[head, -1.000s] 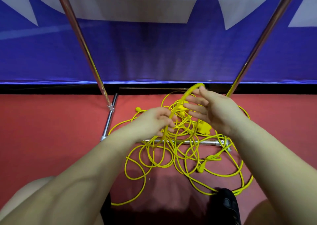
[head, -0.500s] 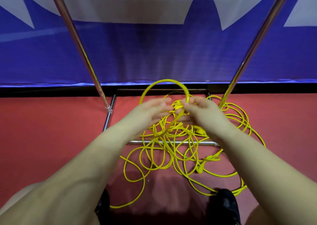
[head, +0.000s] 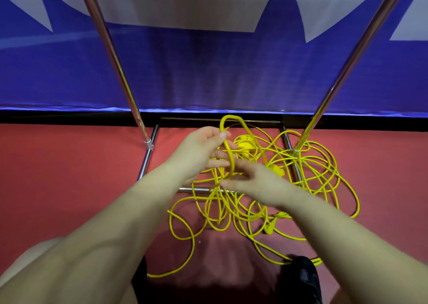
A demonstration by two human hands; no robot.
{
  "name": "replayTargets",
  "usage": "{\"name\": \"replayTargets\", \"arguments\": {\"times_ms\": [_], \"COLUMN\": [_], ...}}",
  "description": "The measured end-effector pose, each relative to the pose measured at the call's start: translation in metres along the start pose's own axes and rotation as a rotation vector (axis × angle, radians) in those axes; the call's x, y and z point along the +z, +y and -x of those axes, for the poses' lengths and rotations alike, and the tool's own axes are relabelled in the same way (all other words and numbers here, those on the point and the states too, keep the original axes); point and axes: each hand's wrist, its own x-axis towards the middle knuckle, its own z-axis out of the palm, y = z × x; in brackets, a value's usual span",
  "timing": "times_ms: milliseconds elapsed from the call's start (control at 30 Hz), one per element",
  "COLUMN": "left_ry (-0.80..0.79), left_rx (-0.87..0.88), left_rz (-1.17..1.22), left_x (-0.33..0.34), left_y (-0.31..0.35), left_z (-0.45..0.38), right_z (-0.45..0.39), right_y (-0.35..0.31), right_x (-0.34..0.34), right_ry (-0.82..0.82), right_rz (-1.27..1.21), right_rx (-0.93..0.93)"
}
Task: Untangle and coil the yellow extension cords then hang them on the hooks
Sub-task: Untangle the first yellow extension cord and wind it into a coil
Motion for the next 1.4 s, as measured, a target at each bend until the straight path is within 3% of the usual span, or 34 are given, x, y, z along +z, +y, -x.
{"name": "replayTargets", "arguments": {"times_ms": [133,200,300,367,467,533,633,833,900,967,1033,1133,1200,1300,1400], "left_ry": [-0.053,-0.078,-0.167,-0.254,-0.273,-0.224,-0.078,0.07,0.093,0.057,0.01,-0.128,-0.221,-0.282,-0.234], "left_rx": [-0.082,-0.115,-0.102,-0.149,-0.179,-0.116,-0.129,-0.119,-0.133,-0.13,-0.12,-0.062,-0.061,-0.077,-0.041], "left_rz": [0.243,0.208,-0.372,-0.687,-0.92,-0.856,-0.39,0.244,0.344,0.389,0.219,-0.389,-0.639,-0.735,-0.683], "left_x": [-0.004,-0.007,-0.011,-0.014,-0.018,-0.016,-0.008,-0.009,-0.009,-0.009,-0.008,-0.003,0.0,0.004,0.008], "left_y": [0.003,-0.002,-0.019,-0.035,-0.05,-0.048,-0.027,-0.006,-0.005,-0.005,-0.008,-0.021,-0.03,-0.042,-0.044], "left_z": [-0.001,-0.002,-0.003,-0.002,0.0,0.0,0.0,-0.004,-0.005,-0.005,-0.006,-0.002,0.002,0.005,0.003], "right_z": [-0.008,-0.011,-0.01,-0.006,0.003,0.007,0.005,0.002,0.0,-0.001,0.0,0.005,0.008,0.007,0.004], "right_y": [0.013,0.008,-0.01,-0.023,-0.039,-0.043,-0.038,-0.008,-0.006,-0.011,-0.018,-0.03,-0.035,-0.036,-0.036], "right_x": [0.017,0.006,-0.015,-0.025,-0.041,-0.054,-0.061,-0.008,-0.002,-0.008,-0.019,-0.038,-0.048,-0.055,-0.053], "right_ry": [0.165,0.28,0.408,0.41,0.341,0.364,0.348,-0.018,0.044,0.168,0.257,0.334,0.362,0.377,0.326], "right_rz": [0.344,0.283,-0.272,-0.597,-1.022,-1.175,-1.002,-0.02,0.113,0.079,-0.07,-0.268,-0.452,-0.625,-0.797], "right_rx": [-0.037,-0.025,0.058,0.095,0.089,0.053,0.05,0.054,-0.007,-0.023,-0.037,-0.067,-0.075,-0.041,0.005]}}
